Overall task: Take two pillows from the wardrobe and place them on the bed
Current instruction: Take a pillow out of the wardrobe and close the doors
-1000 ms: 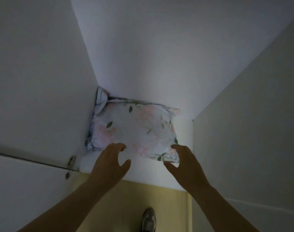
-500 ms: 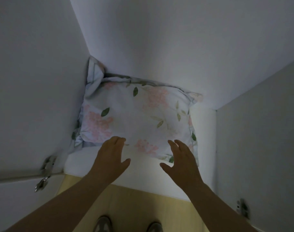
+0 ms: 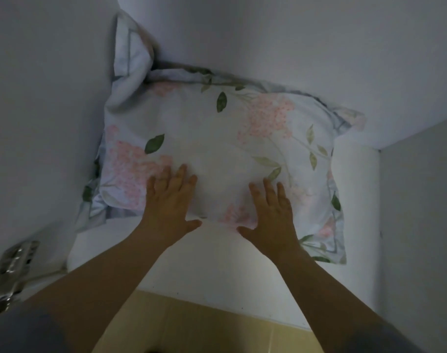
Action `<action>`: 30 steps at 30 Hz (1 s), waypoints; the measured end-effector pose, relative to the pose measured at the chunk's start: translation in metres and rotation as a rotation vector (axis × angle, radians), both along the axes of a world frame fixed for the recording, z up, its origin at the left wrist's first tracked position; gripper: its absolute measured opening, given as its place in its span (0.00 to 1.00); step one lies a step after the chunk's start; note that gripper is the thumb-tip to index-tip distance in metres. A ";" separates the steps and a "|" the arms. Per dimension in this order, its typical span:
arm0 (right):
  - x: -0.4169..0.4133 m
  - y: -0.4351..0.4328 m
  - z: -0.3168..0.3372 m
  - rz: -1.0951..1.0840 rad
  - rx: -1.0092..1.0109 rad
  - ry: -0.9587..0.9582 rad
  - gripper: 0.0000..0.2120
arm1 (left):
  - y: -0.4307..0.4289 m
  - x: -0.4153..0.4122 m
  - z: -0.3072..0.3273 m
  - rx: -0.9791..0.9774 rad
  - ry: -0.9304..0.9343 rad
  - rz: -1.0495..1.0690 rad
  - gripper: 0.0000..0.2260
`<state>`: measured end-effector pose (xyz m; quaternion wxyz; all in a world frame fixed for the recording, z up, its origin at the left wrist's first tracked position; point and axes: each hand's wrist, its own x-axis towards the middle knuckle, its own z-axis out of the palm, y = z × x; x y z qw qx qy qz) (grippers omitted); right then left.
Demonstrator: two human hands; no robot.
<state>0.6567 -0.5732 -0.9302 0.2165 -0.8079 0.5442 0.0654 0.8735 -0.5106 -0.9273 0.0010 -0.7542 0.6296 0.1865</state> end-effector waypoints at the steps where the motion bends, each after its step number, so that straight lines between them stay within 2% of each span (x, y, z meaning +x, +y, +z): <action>1: 0.003 -0.004 -0.010 0.007 0.007 0.005 0.49 | -0.003 0.003 -0.009 0.006 -0.015 0.000 0.46; 7: 0.009 -0.021 -0.051 0.043 0.032 0.076 0.56 | -0.024 0.006 -0.045 0.039 -0.047 0.022 0.46; 14: 0.015 -0.046 -0.081 0.060 -0.014 0.089 0.50 | -0.050 0.013 -0.077 -0.007 -0.075 -0.090 0.41; 19: 0.024 -0.056 -0.089 0.003 -0.146 0.099 0.34 | -0.062 0.015 -0.082 -0.033 -0.121 -0.129 0.35; 24: 0.028 -0.071 -0.079 -0.027 -0.207 -0.081 0.10 | -0.075 0.012 -0.069 -0.120 -0.110 -0.087 0.17; 27: 0.027 -0.076 -0.059 0.037 -0.181 -0.096 0.09 | -0.076 0.012 -0.055 -0.111 -0.076 -0.079 0.14; 30: 0.021 -0.066 -0.025 0.002 -0.149 -0.133 0.10 | -0.060 0.007 -0.029 -0.129 0.102 0.001 0.13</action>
